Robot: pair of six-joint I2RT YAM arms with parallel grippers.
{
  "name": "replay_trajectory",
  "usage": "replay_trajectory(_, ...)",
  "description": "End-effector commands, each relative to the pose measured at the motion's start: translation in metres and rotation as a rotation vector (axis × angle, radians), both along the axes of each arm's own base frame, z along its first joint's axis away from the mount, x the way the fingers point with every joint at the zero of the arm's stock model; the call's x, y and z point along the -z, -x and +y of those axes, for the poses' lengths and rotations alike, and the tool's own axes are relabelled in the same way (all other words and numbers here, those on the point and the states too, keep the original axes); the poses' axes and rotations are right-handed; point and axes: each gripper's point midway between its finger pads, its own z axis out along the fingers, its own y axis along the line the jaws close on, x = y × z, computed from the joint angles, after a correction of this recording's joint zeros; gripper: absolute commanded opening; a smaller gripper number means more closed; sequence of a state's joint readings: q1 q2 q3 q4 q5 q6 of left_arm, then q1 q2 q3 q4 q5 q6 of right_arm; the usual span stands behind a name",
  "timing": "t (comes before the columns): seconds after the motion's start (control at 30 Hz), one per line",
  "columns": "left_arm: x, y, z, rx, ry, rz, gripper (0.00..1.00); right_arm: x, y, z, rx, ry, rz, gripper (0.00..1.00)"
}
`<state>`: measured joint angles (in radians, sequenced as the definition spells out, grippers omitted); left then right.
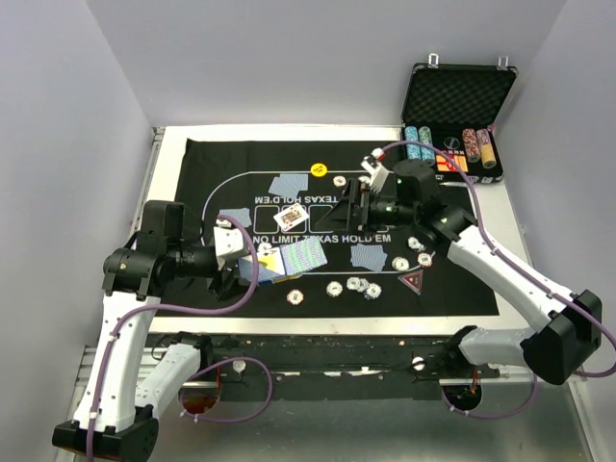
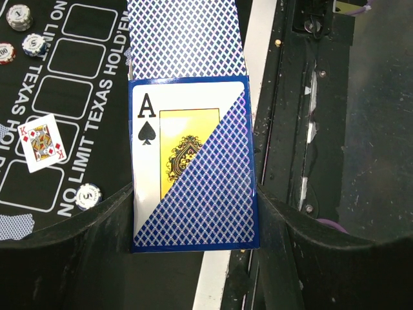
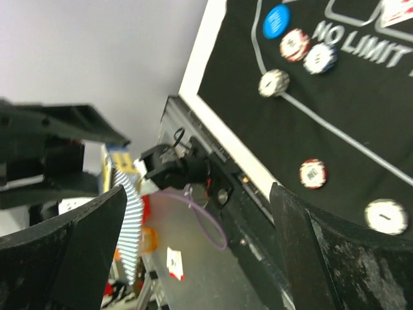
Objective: Distribute texas hold em gaming equipment
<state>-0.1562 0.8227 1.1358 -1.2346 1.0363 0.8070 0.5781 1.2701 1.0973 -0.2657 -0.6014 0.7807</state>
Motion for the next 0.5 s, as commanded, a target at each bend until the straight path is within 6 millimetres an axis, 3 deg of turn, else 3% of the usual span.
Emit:
replay_trajectory(0.0,-0.001,-0.005,-0.001,0.007,0.007,-0.024,0.20,-0.020,0.033,0.021,-0.095,-0.073,-0.009,1.00)
replay_trajectory(0.47,-0.002,-0.010,-0.002,0.003,0.013,-0.033,0.20,-0.003,0.072,0.039,-0.167,-0.062,0.060,1.00)
